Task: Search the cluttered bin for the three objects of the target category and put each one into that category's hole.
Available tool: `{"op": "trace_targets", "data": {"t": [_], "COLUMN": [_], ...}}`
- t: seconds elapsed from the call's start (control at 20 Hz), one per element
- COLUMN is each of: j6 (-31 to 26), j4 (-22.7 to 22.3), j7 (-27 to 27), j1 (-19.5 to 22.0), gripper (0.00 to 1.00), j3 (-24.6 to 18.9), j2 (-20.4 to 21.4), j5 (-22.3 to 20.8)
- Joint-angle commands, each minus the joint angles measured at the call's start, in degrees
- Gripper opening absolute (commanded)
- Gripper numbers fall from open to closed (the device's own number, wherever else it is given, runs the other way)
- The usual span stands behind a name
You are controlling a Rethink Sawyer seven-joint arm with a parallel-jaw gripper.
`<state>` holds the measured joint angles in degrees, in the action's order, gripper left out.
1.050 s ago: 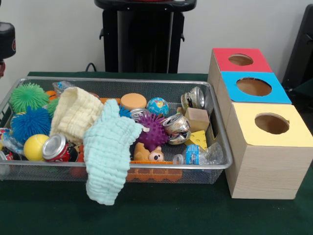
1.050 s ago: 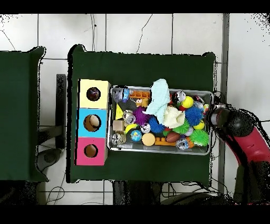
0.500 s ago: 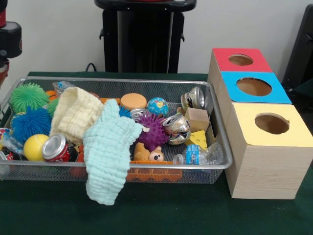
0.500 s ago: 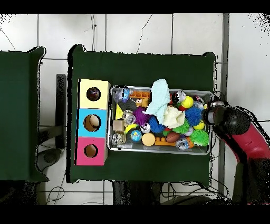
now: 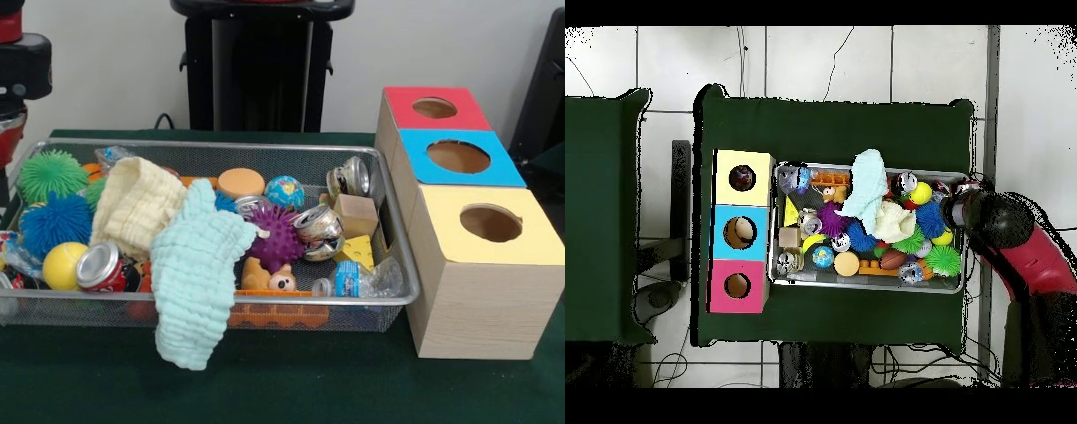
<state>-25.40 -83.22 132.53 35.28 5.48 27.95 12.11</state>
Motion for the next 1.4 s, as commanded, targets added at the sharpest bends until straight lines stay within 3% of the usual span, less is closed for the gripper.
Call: {"op": "trace_targets", "data": {"t": [0.05, 0.5, 1.05, 1.4], "j6": [-4.71, -3.40, 0.91, 3.02], "j4": [-2.66, -1.31, 0.23, 0.76], "j7": [-6.73, -6.57, -9.38, -7.75], "j1": [1.86, 1.34, 7.67, 9.17], "gripper": [1.00, 1.00, 1.00, 1.00], "j3": [-9.59, -9.62, -15.80, -16.69], "j2": [-0.49, -0.36, -5.66, -6.82], "j5": [-3.69, -8.03, -12.85, -16.44]}}
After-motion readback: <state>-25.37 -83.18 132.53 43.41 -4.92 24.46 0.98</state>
